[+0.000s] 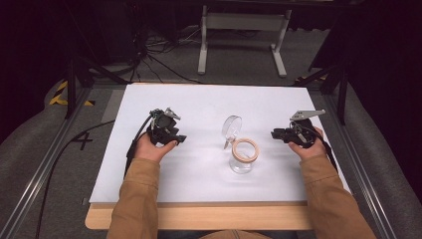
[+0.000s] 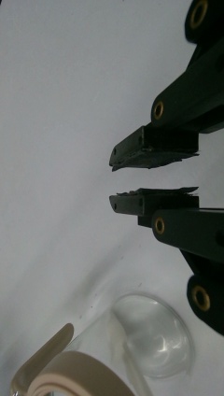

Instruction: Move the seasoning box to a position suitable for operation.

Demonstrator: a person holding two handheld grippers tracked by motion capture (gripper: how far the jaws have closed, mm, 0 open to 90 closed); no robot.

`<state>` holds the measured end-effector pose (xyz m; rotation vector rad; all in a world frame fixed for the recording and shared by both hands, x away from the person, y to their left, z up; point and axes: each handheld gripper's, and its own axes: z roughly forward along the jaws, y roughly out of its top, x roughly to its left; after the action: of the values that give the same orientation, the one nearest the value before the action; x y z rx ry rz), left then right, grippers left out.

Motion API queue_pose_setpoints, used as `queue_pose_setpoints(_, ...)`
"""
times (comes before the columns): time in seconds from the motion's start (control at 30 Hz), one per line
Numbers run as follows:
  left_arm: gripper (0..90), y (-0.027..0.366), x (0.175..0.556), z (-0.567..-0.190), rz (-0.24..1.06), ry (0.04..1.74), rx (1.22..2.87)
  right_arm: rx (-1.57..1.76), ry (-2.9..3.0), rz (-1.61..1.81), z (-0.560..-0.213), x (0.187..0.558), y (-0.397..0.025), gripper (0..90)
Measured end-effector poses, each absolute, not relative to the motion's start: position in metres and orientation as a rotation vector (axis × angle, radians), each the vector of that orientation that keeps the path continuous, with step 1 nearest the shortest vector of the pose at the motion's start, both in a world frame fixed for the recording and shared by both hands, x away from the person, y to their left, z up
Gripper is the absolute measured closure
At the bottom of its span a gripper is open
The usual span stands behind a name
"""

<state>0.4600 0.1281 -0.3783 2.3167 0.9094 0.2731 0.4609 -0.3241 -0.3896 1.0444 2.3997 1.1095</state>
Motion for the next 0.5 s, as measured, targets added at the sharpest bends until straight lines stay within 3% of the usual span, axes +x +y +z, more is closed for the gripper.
queue_pose_setpoints(0.5,54.7,0.117,0.446,-0.355,0.229,0.813,2.274,0.977,2.528,1.153,-0.38,0.453,-0.305,82.6)
